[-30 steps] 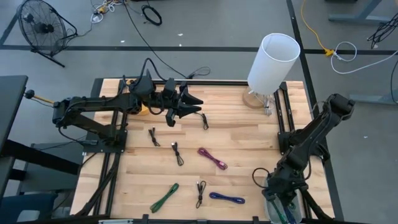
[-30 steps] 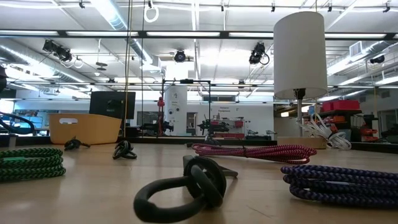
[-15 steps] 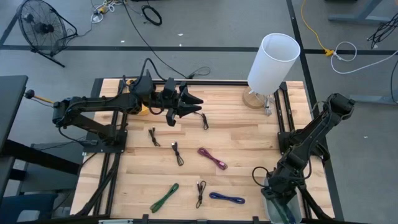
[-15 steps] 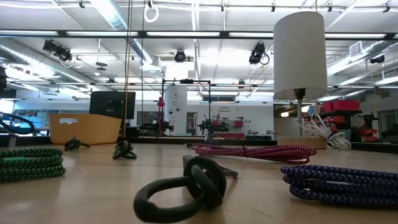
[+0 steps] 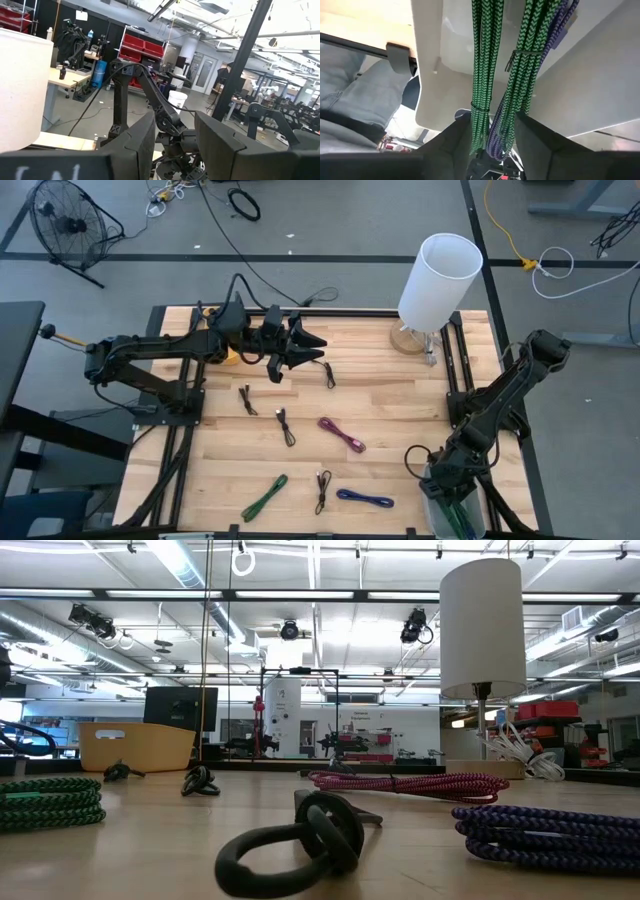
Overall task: Pick & Place USB Port
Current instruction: Put the black charger cable into the yellow bin
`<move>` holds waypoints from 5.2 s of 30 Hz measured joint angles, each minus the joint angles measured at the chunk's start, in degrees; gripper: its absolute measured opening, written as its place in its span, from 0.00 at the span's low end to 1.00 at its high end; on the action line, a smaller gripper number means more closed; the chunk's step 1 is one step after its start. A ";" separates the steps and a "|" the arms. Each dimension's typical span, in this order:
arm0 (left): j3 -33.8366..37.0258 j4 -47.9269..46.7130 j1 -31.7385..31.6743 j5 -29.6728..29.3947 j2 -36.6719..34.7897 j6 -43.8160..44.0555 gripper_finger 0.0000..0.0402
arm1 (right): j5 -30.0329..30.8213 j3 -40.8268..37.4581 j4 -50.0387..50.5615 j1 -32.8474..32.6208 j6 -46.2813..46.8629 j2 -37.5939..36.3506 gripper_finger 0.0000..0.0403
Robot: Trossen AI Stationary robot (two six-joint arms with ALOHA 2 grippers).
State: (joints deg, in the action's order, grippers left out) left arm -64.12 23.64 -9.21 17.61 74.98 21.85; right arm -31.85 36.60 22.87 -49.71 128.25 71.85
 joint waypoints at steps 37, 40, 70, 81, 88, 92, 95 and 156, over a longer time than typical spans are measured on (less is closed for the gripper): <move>0.00 0.00 0.02 -1.51 0.00 0.04 0.35 | 56.47 0.00 -30.88 13.81 -49.46 -13.83 0.25; 0.00 0.00 0.02 -2.02 0.00 0.04 0.35 | 58.00 0.00 -31.31 18.18 -53.88 -13.68 0.25; 0.00 -2.18 0.02 -4.50 0.00 0.04 0.35 | 20.54 2.91 -53.38 62.08 -70.58 21.55 0.37; 0.00 -3.55 0.02 -4.28 0.00 0.04 0.35 | 14.98 19.20 -30.50 66.85 -81.23 30.39 0.45; 0.00 -4.84 0.02 -4.28 0.00 0.04 0.35 | 18.88 23.58 -21.27 66.91 -83.98 30.30 0.45; 0.00 -5.67 0.01 -4.26 0.00 0.01 0.35 | 22.43 23.58 -17.09 66.40 -83.90 30.30 0.45; 0.00 -5.62 0.02 -4.26 0.00 0.00 0.35 | 22.42 23.54 -14.64 66.34 -83.81 30.30 0.45; 0.00 -6.15 0.00 -2.97 0.00 -0.04 0.35 | 21.47 23.43 -18.79 61.88 -84.27 -5.89 0.00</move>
State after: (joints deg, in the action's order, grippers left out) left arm -64.12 17.49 -9.21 14.63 74.98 21.80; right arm -10.38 60.03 4.08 12.17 43.97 65.96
